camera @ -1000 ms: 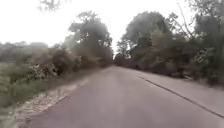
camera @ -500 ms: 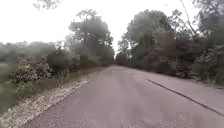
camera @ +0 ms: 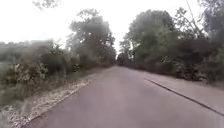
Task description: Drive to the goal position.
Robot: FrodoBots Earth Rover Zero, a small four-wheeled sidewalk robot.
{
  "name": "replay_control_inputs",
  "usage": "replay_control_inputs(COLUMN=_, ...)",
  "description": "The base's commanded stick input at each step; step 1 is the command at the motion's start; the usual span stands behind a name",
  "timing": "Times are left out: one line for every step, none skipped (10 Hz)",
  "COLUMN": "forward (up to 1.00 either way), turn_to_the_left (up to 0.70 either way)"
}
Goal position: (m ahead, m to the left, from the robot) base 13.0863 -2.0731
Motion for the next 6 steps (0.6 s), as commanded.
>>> replay_control_inputs(forward=0.85, turn_to_the_left=0.0)
replay_control_inputs(forward=0.85, turn_to_the_left=0.0)
replay_control_inputs(forward=0.85, turn_to_the_left=0.0)
replay_control_inputs(forward=0.85, turn_to_the_left=0.0)
replay_control_inputs(forward=0.85, turn_to_the_left=0.0)
replay_control_inputs(forward=0.85, turn_to_the_left=0.0)
